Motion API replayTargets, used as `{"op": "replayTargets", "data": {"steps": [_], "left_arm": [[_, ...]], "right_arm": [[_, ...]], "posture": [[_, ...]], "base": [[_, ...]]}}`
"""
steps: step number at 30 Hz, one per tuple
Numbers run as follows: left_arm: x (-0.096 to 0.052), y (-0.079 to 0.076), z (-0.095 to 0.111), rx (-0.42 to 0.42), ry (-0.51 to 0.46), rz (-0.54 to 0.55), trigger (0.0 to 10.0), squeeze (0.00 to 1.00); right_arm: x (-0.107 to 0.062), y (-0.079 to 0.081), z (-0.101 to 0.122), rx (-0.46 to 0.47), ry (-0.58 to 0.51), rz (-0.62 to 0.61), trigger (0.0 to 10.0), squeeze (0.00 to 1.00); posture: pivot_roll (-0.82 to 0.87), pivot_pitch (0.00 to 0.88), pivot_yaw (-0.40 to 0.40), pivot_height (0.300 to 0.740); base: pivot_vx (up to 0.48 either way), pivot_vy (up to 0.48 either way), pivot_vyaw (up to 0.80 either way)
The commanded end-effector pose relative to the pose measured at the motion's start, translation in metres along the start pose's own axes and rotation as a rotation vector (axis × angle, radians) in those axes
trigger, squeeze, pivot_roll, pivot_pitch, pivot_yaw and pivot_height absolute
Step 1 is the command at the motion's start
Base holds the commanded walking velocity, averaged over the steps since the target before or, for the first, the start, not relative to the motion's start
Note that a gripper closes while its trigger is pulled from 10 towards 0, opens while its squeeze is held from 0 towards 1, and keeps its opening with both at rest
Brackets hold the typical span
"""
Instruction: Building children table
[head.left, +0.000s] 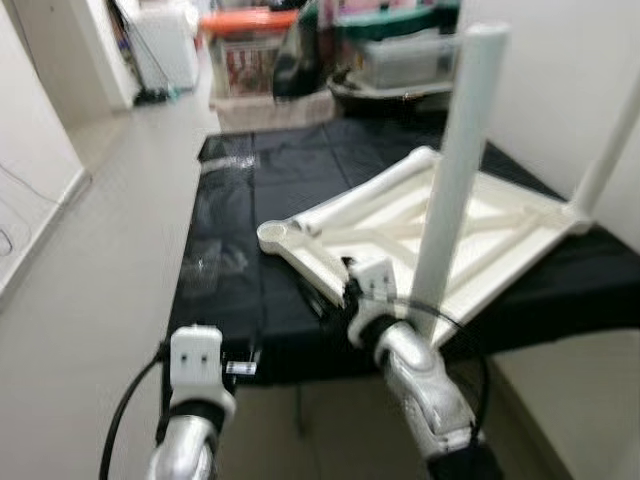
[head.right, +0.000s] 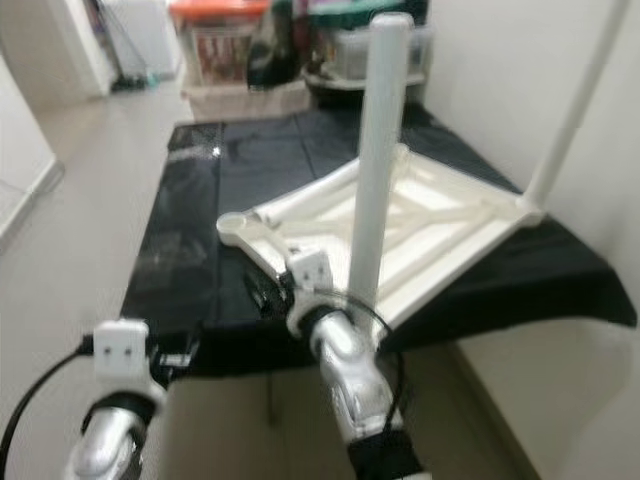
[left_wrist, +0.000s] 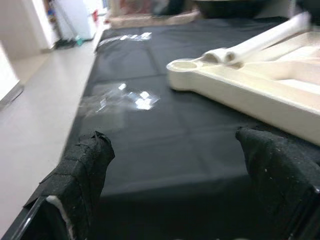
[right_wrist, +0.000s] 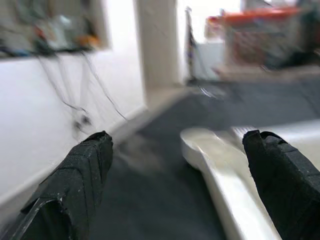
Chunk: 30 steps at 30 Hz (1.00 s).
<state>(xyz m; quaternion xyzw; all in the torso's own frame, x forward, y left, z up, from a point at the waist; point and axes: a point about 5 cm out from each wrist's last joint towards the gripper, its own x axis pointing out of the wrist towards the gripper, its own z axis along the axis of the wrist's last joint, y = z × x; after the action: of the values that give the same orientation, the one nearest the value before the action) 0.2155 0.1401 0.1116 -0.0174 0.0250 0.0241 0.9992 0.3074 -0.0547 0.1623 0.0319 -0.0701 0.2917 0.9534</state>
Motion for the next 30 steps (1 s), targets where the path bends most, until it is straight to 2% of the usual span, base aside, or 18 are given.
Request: {"op": "replayTargets", "data": {"steps": [1, 8, 11, 13, 19, 21, 22, 23, 25, 27, 28, 30], "left_arm": [[-0.001, 0.003, -0.001, 0.005, 0.009, 0.010, 10.0, 0.00], [-0.001, 0.002, -0.003, 0.005, 0.016, 0.005, 10.0, 0.00], [-0.002, 0.001, -0.004, 0.004, 0.016, 0.002, 10.0, 0.00], [-0.002, 0.001, -0.004, 0.004, 0.015, 0.000, 10.0, 0.00], [-0.002, 0.000, -0.004, 0.005, 0.015, -0.002, 10.0, 0.00], [-0.003, 0.000, -0.004, 0.006, 0.015, -0.004, 10.0, 0.00], [-0.003, 0.000, -0.004, 0.006, 0.015, -0.004, 10.0, 0.00], [-0.003, 0.000, -0.004, 0.006, 0.015, -0.004, 10.0, 0.00], [-0.003, 0.000, -0.004, 0.006, 0.015, -0.004, 10.0, 0.00], [-0.003, 0.000, -0.004, 0.006, 0.016, -0.005, 10.0, 0.00], [-0.003, 0.000, -0.004, 0.006, 0.016, -0.005, 10.0, 0.00], [-0.003, -0.001, -0.004, 0.008, 0.017, -0.006, 10.0, 0.00]], "right_arm": [[0.001, 0.005, 0.001, 0.026, 0.007, 0.043, 10.0, 0.00], [0.001, -0.002, 0.003, 0.025, 0.012, 0.076, 10.0, 0.00], [0.007, -0.027, 0.008, -0.016, 0.012, -0.004, 10.0, 0.00], [0.009, -0.038, 0.012, -0.030, 0.009, -0.043, 10.0, 0.00], [0.013, -0.053, 0.018, -0.037, 0.006, -0.083, 10.0, 0.00], [0.013, -0.069, 0.022, -0.052, 0.004, -0.121, 10.0, 0.00], [0.013, -0.069, 0.022, -0.052, 0.004, -0.121, 10.0, 0.00], [0.011, -0.081, 0.025, -0.056, 0.001, -0.149, 10.0, 0.00], [0.011, -0.081, 0.025, -0.056, 0.001, -0.149, 10.0, 0.00], [0.006, -0.104, 0.032, -0.079, -0.001, -0.198, 10.0, 0.00], [0.006, -0.104, 0.032, -0.079, -0.001, -0.198, 10.0, 0.00], [0.001, -0.121, 0.037, -0.096, -0.011, -0.238, 10.0, 0.00]], "posture": [[-0.04, 0.000, 0.022, 0.740], [-0.04, 0.000, 0.022, 0.740], [-0.04, 0.000, 0.018, 0.740], [-0.04, 0.000, 0.019, 0.740], [-0.04, 0.000, 0.021, 0.740], [-0.04, 0.000, 0.021, 0.740], [-0.04, 0.000, 0.021, 0.740], [-0.03, 0.000, 0.017, 0.740], [-0.03, 0.000, 0.017, 0.740], [-0.04, 0.000, 0.019, 0.740], [-0.04, 0.000, 0.019, 0.740], [-0.04, 0.000, 0.019, 0.740]], "base": [[0.000, 0.000, 0.00], [0.000, 0.000, 0.00], [0.000, 0.000, 0.00], [0.000, 0.000, 0.00], [0.000, 0.000, 0.00], [0.000, 0.000, 0.00], [0.000, 0.000, 0.00], [0.000, 0.000, 0.00], [0.000, 0.000, 0.00], [0.000, 0.000, 0.00], [0.000, 0.000, 0.00], [0.000, 0.000, 0.00]]}}
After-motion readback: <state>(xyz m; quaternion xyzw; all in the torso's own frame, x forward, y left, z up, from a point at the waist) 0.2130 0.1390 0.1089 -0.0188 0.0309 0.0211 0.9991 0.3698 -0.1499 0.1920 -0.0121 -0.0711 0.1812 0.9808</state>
